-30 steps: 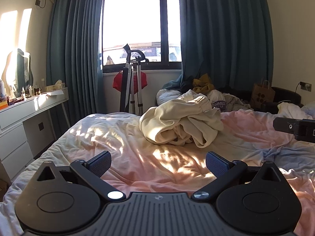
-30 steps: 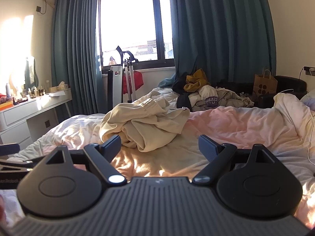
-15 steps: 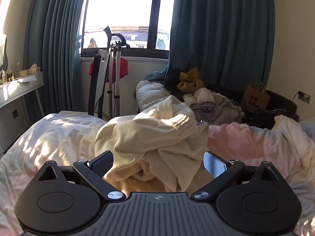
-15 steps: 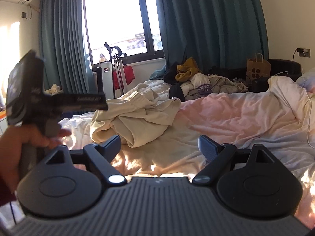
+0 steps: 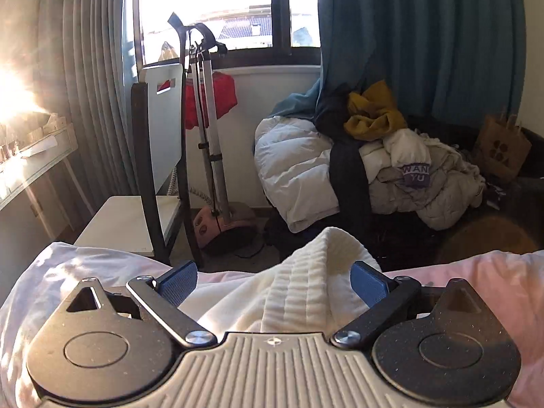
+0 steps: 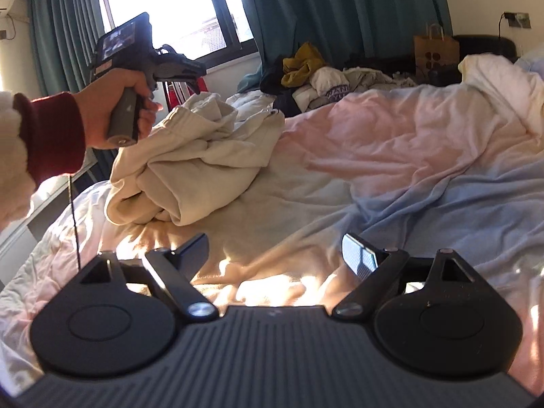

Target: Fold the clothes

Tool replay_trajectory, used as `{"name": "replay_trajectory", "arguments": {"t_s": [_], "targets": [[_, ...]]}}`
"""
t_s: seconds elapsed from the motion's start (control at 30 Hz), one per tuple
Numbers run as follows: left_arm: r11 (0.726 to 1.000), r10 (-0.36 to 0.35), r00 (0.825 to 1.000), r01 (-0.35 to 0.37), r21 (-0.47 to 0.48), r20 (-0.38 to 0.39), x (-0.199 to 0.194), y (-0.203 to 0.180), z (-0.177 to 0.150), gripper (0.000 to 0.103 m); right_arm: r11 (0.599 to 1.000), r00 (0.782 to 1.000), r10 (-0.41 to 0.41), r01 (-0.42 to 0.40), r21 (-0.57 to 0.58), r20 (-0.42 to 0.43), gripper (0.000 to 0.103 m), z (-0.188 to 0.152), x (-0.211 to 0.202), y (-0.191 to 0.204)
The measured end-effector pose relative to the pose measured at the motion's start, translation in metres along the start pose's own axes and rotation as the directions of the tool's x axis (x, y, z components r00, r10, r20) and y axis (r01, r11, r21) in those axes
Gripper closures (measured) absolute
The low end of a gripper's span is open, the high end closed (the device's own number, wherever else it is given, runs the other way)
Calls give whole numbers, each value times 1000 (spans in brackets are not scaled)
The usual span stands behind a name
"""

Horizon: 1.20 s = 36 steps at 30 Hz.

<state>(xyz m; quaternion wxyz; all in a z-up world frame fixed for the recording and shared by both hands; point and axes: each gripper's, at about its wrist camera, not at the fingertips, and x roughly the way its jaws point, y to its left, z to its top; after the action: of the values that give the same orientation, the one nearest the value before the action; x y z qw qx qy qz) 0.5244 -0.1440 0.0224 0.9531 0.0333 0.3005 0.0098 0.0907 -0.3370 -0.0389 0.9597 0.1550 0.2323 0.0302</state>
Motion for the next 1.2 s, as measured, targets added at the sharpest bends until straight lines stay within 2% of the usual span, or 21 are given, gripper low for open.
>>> {"name": "replay_trajectory", "arguments": {"t_s": [0.03, 0.13, 0.2, 0.23, 0.27, 0.33, 0.37, 0.4, 0.53, 0.67, 0.83, 0.93, 1.03, 1.2], "targets": [[1000, -2, 1000, 2, 5, -23, 12, -2, 5, 8, 1000, 1000, 8, -8, 3, -8, 16, -2, 6, -1], [1000, -22, 993, 20, -13, -114, 40, -4, 16, 25, 1000, 999, 22, -22, 7, -38, 16, -9, 22, -2], [998, -40, 987, 32, -51, -154, 51, 0, 21, 45, 1000, 998, 22, -21, 16, -66, 16, -13, 32, -3], [997, -55, 984, 44, -67, -167, 52, 2, 21, 50, 1000, 997, 21, -19, 22, -73, 16, -15, 35, -4], [995, -71, 983, 58, -81, -168, 51, 4, 21, 66, 1000, 997, 20, -18, 26, -73, 16, -16, 38, -4], [995, -71, 986, 59, -85, -149, 39, 8, 18, 70, 1000, 998, 15, -13, 27, -65, 16, -17, 41, -5], [995, -72, 988, 61, -85, -139, 32, 11, 17, 85, 1000, 998, 13, -12, 26, -55, 16, -16, 41, -4], [995, -80, 989, 71, -75, -127, 22, 12, 15, 94, 1000, 999, 11, -10, 24, -45, 16, -16, 41, -4], [992, -117, 993, 115, -54, -33, -54, 27, 3, 95, 999, 1000, 31, -31, 11, -1, 16, -11, 33, -1], [989, -140, 988, 143, -42, 59, -143, 55, -10, 95, 998, 997, 55, -55, -12, 62, 16, -5, 14, 5], [975, -177, 975, 193, -109, 136, -255, 113, -49, 95, 996, 987, 89, -86, -30, 132, 16, 5, -13, 11], [958, -191, 967, 220, -181, 166, -310, 151, -88, 95, 994, 981, 109, -102, -48, 161, 16, 8, -29, 18], [952, -177, 965, 217, -215, 191, -351, 180, -137, 96, 991, 975, 132, -126, -47, 176, 16, 13, -45, 22], [917, -175, 975, 211, -337, 135, -372, 223, -225, 96, 984, 972, 173, -163, -75, 158, 16, 13, -73, 39]]}}
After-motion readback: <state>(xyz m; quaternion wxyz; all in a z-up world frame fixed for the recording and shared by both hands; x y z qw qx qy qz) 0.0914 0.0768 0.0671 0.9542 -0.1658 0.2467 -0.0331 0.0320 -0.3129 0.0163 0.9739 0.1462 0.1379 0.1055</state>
